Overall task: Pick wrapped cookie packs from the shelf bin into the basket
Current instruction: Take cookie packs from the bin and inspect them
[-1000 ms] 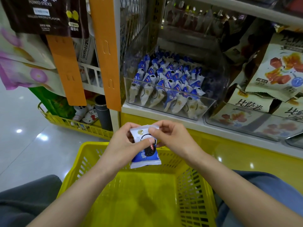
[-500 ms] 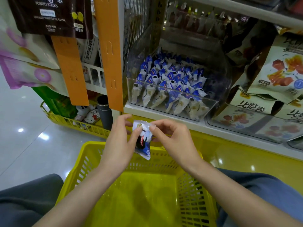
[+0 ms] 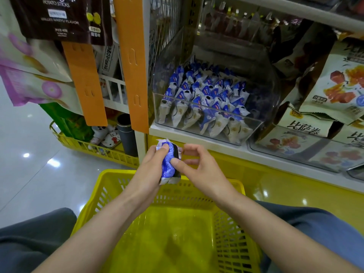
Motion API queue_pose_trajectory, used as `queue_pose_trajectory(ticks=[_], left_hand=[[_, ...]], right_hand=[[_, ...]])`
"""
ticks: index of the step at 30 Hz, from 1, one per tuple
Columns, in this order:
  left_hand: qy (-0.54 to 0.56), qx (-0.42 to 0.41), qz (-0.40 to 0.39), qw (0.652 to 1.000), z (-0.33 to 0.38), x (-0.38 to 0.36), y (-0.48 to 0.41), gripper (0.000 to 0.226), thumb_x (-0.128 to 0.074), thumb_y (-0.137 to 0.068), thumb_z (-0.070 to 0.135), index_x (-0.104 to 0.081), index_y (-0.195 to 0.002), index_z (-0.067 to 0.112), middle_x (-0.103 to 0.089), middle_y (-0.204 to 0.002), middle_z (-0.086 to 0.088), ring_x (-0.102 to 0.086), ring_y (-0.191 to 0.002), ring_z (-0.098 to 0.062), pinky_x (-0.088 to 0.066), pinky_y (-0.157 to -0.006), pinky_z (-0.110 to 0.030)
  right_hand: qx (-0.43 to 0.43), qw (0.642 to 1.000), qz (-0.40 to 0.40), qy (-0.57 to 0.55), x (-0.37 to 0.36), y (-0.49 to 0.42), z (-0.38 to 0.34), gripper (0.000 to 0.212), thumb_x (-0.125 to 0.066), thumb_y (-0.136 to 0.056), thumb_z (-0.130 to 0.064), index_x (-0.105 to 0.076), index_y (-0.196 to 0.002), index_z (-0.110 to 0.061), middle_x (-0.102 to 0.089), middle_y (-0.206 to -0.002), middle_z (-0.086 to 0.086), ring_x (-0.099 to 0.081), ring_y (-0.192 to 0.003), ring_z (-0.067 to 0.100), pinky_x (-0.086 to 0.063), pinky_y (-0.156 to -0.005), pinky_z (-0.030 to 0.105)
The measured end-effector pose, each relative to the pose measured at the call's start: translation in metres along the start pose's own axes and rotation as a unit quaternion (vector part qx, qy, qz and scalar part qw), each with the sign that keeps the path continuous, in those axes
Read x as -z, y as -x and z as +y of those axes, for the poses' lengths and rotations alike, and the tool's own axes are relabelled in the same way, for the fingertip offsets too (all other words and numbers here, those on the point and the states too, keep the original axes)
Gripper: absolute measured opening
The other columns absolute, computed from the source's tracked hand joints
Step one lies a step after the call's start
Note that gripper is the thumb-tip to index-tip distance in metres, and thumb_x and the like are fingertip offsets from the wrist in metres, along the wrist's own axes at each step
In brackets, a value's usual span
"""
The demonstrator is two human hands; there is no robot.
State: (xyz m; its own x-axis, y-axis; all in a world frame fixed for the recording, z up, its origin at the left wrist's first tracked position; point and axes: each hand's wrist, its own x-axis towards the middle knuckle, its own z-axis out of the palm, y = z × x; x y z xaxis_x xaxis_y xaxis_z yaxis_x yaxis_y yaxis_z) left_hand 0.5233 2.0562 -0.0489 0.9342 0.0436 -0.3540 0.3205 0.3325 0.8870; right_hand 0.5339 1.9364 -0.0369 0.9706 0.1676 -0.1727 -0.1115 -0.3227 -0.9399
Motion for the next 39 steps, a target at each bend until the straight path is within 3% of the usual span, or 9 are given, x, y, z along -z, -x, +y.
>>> queue_pose_trajectory(ticks=[4,9,16,20,25,29,32,34,39], left_hand=[[-0.018,-0.004,-0.008,1.0,0.005,0.002,0.003,0.033,-0.043,-0.096,0.029,-0.06,-0.118,0.01,-0.069,-0.109,-0.011,-0.065,-0.102,-0.024,-0.049,-0.094,-0.039],[-0.079,-0.088,-0.006,0.993,0.009,0.008,0.004,0.024,-0.053,-0.091,0.029,-0.07,-0.098,0.014,-0.075,-0.088,-0.001,-0.069,-0.079,-0.009,-0.052,-0.062,-0.015],[0.015,-0.025,0.019,0.999,0.01,0.01,-0.002,0.032,-0.043,-0.096,0.032,-0.07,-0.089,0.017,-0.073,-0.088,-0.005,-0.064,-0.083,-0.019,-0.052,-0.081,-0.039],[-0.05,-0.058,-0.043,0.996,0.008,0.008,0.003,0.013,-0.057,-0.089,0.023,-0.07,-0.093,0.023,-0.072,-0.096,0.002,-0.067,-0.083,-0.009,-0.05,-0.071,-0.024],[-0.114,-0.156,-0.002,0.981,0.004,0.007,0.007,0.008,-0.06,-0.087,0.013,-0.059,-0.093,0.019,-0.07,-0.084,0.01,-0.067,-0.072,-0.001,-0.053,-0.06,-0.016],[-0.145,-0.174,0.016,0.974,0.002,0.009,0.007,0.012,-0.064,-0.084,0.016,-0.056,-0.092,0.021,-0.067,-0.09,0.006,-0.068,-0.081,-0.014,-0.056,-0.068,-0.029],[-0.214,-0.188,0.044,0.958,0.002,0.01,0.005,0.017,-0.067,-0.082,0.017,-0.053,-0.089,0.024,-0.065,-0.089,0.006,-0.063,-0.074,-0.015,-0.055,-0.066,-0.036],[-0.253,-0.204,0.054,0.944,0.002,0.01,0.004,0.02,-0.068,-0.081,0.017,-0.052,-0.087,0.027,-0.062,-0.084,0.011,-0.058,-0.067,-0.01,-0.054,-0.064,-0.036],[-0.256,-0.185,0.066,0.947,0.004,0.01,0.0,0.02,-0.067,-0.082,0.016,-0.054,-0.088,0.029,-0.065,-0.082,0.009,-0.064,-0.072,-0.021,-0.056,-0.07,-0.044]], right_hand=[[-0.054,0.995,-0.055,-0.065,-0.003,-0.001,0.003,0.051,-0.071,-0.079,-0.019,-0.048,-0.123,-0.008,-0.063,-0.116,0.008,-0.064,-0.096,0.021,-0.053,-0.085,0.033],[0.067,0.994,-0.009,0.08,0.0,-0.001,-0.001,0.037,-0.081,-0.067,-0.023,-0.055,-0.093,-0.025,-0.063,-0.089,-0.012,-0.06,-0.079,0.006,-0.049,-0.075,0.021],[0.064,0.998,0.002,-0.027,0.005,-0.006,-0.001,0.032,-0.07,-0.08,-0.017,-0.055,-0.108,-0.02,-0.068,-0.089,-0.004,-0.063,-0.076,0.008,-0.05,-0.075,0.025],[0.065,0.996,0.064,-0.024,0.005,-0.006,0.004,0.022,-0.064,-0.085,-0.021,-0.049,-0.101,-0.024,-0.064,-0.092,-0.008,-0.062,-0.07,-0.002,-0.049,-0.065,0.013],[0.12,0.984,0.054,0.122,0.006,-0.006,0.005,0.02,-0.066,-0.083,-0.029,-0.061,-0.103,-0.026,-0.066,-0.094,-0.014,-0.063,-0.082,0.002,-0.05,-0.068,0.015],[0.16,0.972,0.016,0.172,0.006,-0.003,0.003,0.02,-0.06,-0.088,-0.023,-0.068,-0.106,-0.024,-0.069,-0.09,-0.016,-0.062,-0.081,0.0,-0.043,-0.059,0.007],[0.179,0.957,-0.01,0.228,0.005,-0.001,0.004,0.022,-0.049,-0.094,-0.02,-0.067,-0.106,-0.018,-0.071,-0.098,-0.003,-0.063,-0.088,0.009,-0.048,-0.077,0.025],[0.181,0.951,-0.018,0.25,0.006,-0.001,0.004,0.024,-0.042,-0.097,-0.019,-0.065,-0.103,-0.014,-0.07,-0.09,0.003,-0.06,-0.081,0.018,-0.045,-0.078,0.037],[0.155,0.968,0.001,0.196,0.004,-0.002,0.002,0.027,-0.043,-0.097,-0.019,-0.054,-0.122,-0.018,-0.07,-0.096,-0.001,-0.063,-0.083,0.012,-0.047,-0.077,0.027]])
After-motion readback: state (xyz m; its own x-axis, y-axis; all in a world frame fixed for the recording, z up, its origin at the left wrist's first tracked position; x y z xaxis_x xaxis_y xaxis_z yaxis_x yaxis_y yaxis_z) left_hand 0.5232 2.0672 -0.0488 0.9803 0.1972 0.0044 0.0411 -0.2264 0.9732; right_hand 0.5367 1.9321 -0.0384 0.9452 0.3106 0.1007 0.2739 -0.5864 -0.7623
